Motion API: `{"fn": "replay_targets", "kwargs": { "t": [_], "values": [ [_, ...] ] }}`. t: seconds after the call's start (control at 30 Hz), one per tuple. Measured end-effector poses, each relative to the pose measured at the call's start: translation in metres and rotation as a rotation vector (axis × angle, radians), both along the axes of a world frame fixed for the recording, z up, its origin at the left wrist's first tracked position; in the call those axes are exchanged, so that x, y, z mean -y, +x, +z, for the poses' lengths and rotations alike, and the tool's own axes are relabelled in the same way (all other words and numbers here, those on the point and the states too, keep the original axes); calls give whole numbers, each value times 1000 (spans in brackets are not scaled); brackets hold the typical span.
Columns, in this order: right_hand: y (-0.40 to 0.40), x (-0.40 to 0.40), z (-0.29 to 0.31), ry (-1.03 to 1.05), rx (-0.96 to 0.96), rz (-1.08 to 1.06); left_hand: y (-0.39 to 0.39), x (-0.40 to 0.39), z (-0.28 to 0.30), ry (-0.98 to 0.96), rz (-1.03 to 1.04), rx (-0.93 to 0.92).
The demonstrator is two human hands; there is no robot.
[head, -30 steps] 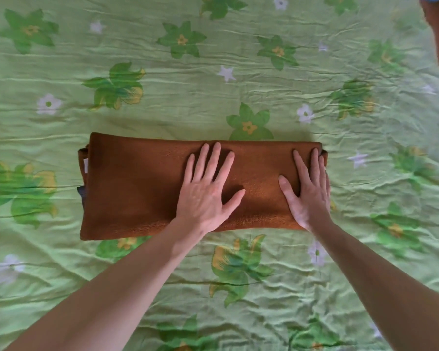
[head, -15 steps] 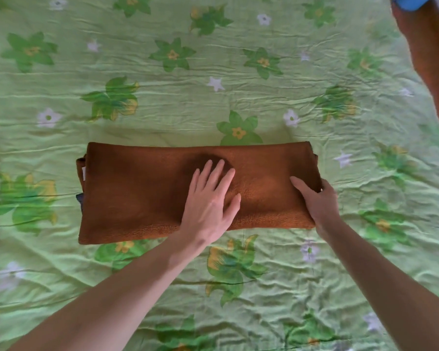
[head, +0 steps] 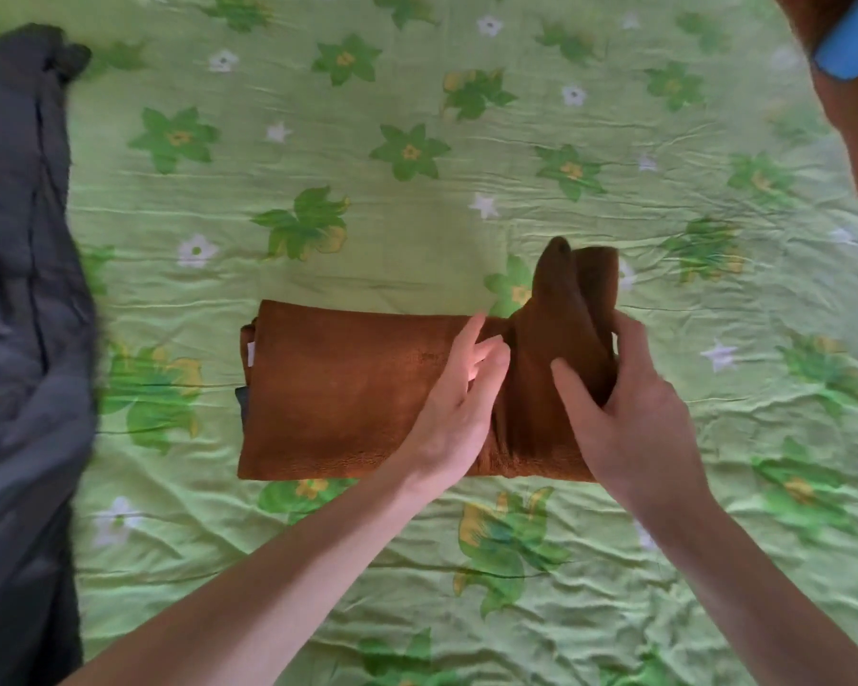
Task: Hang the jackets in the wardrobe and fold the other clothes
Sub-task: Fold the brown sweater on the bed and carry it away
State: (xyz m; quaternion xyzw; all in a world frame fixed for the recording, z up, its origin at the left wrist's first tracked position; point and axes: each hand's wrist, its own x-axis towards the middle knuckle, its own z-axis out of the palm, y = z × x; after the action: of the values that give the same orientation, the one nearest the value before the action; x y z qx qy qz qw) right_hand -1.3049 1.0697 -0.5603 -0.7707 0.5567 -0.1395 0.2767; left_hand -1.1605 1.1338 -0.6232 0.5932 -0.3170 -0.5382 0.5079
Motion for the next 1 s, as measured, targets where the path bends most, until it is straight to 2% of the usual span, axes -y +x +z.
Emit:
{"fn": "replay_targets", "kwargs": {
  "t": [0.1, 0.17, 0.23, 0.27, 0.3, 0.4, 0.5, 0.6, 0.77, 0.8, 0.9, 0.93, 1.0],
  "values": [
    [30, -23, 11, 58, 88, 189, 19, -2, 26, -43, 135, -197],
    [41, -32, 6, 157, 160, 301, 37, -10, 33, -36, 232, -220],
    [48, -35, -6, 298, 324, 376, 62, -22, 25, 4, 307, -34],
    [49, -34, -14, 310, 417, 370, 75, -28, 17, 36, 314, 75],
    [49, -32, -23, 231, 475, 351, 87, -35, 13, 63, 306, 134],
    [47, -20, -63, -111, 340, 281, 114, -53, 1, 86, 322, 114],
    [59, -17, -96, -101, 134, 323, 133, -64, -7, 122, 392, 112],
    [85, -30, -115, -44, 22, 398, 146, -74, -19, 169, 515, 186],
    [128, -53, -134, -173, -225, 342, 159, -85, -41, 300, 695, 295],
    [135, -57, -137, -199, -283, 328, 159, -87, -44, 325, 693, 388],
    [148, -66, -147, -239, -400, 298, 149, -92, -52, 267, 548, 1036],
    [150, -67, -149, -243, -421, 294, 145, -90, -53, 203, 437, 1195],
    [152, -66, -152, -245, -451, 302, 141, -86, -63, 115, 146, 1373]
  ]
}}
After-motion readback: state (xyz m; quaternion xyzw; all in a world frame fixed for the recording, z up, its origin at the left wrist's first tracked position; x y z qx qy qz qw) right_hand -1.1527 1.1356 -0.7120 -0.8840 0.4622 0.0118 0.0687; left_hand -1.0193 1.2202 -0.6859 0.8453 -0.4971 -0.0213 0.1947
